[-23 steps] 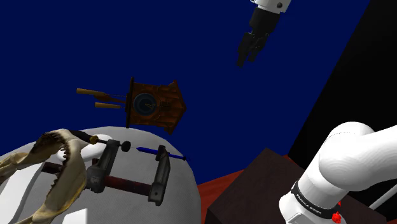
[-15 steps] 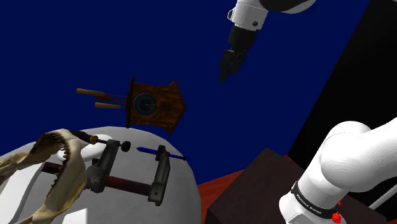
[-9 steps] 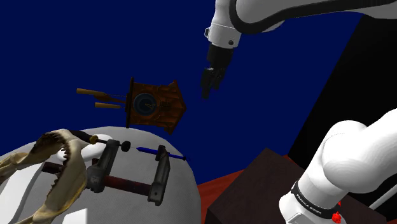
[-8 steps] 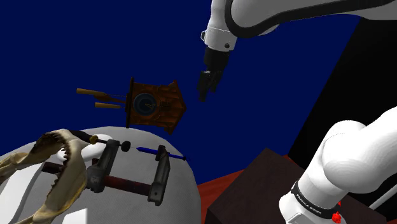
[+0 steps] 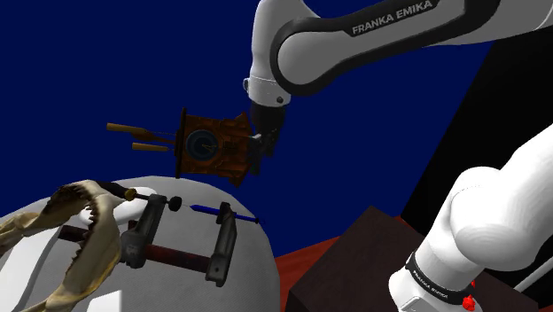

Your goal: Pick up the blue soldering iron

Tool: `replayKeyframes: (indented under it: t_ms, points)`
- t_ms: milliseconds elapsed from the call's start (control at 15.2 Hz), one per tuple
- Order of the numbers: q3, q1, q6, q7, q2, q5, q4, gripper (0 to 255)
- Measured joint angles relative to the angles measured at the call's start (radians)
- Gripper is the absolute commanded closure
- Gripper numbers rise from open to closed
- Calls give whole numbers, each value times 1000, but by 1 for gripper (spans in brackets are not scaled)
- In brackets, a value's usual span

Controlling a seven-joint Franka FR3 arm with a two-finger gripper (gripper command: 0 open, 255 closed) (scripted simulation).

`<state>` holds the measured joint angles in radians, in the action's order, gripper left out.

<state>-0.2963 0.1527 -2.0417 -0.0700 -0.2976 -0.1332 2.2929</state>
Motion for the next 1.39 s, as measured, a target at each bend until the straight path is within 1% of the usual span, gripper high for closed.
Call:
replayKeyframes:
  t_ms: [264,528,1056,1122,1386]
  points:
    - [-52,31,-52,21,122,7,-39,0]
    - [-90,58,-92,31,231,22,-77,0]
    - [-100,67,-202,42,305,43,-33,0]
    - [-100,67,-207,43,309,44,-31,255]
    - [-95,63,-210,44,310,50,-35,255]
